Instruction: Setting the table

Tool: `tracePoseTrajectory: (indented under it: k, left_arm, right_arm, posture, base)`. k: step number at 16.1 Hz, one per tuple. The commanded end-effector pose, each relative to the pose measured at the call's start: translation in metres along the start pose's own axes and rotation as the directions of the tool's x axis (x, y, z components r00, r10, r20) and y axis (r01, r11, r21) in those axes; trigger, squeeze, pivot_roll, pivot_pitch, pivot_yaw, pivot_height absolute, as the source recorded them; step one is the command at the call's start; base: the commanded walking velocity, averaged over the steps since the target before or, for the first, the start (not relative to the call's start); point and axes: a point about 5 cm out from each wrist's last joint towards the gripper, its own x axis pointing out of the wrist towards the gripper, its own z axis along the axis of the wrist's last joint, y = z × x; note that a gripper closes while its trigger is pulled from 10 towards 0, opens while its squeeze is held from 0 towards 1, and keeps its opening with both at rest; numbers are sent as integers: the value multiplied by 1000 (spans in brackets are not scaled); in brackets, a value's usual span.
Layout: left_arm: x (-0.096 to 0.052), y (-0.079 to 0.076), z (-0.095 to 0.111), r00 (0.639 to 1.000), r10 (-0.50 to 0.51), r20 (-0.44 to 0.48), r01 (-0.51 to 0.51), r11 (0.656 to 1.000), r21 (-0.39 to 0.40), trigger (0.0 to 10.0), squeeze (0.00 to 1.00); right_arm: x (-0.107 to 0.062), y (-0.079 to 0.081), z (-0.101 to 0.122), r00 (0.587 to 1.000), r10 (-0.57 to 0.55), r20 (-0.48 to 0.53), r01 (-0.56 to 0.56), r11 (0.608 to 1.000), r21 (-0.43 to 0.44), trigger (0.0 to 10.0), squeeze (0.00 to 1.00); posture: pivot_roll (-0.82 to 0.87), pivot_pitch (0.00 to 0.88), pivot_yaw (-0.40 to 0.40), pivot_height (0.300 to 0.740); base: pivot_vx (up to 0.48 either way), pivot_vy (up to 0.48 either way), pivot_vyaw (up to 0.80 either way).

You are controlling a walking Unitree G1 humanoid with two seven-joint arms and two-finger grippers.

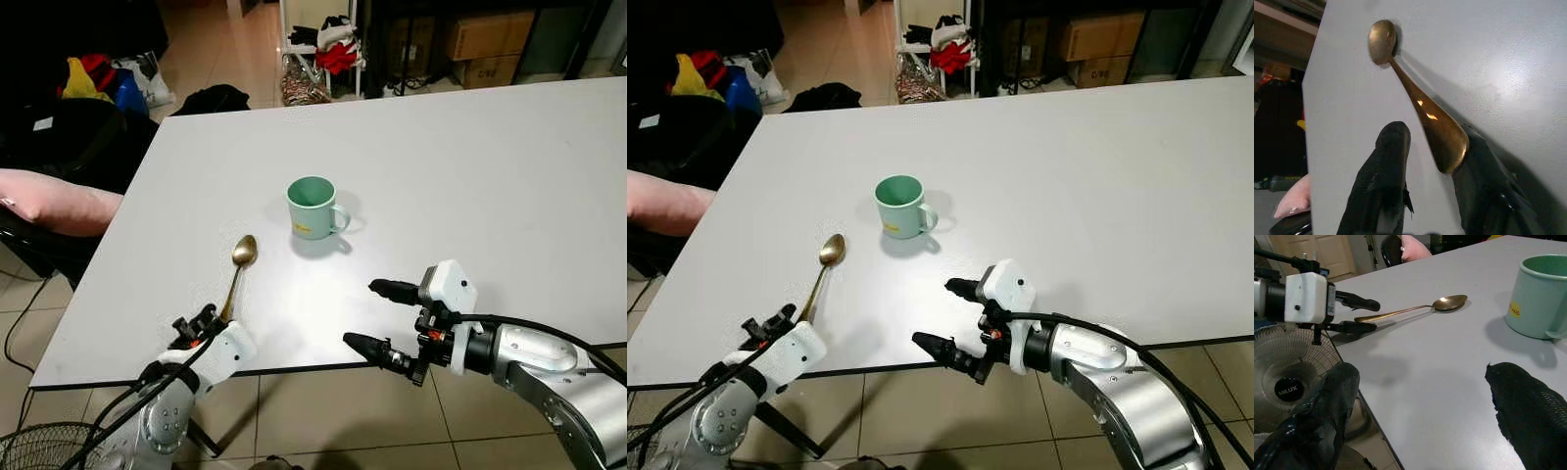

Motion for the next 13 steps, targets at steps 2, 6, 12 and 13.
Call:
tracePoseTrajectory:
  k: [2, 6, 12, 13]
  left_arm:
    - [-4, -7, 0, 998, -70, 6, 70, 996, -46, 10000, 1000]
    - [-11, -7, 12, 979, -198, 42, 202, 962, -185, 10000, 1000]
    - [-14, 10, 14, 962, -260, 83, 273, 921, -277, 10000, 1000]
    - [-15, 14, 12, 966, -248, 73, 259, 926, -274, 10000, 1000]
  right_arm:
    - [0, -2, -1, 1000, 3, -12, -3, 1000, -20, 10000, 0]
    - [1, -6, 2, 1000, -12, -18, 11, 999, -43, 10000, 0]
    - [0, -6, 2, 999, 19, -32, -21, 998, -56, 10000, 0]
    - [0, -7, 2, 999, 18, -31, -20, 998, -56, 10000, 0]
  posture:
    - [-10, 0, 109, 740]
    - [-11, 0, 114, 740]
    - [3, 0, 117, 740]
    - [3, 0, 117, 740]
  base:
    - [0, 0, 0]
    - [0, 0, 0]
    - [0, 0, 0]
    - [0, 0, 0]
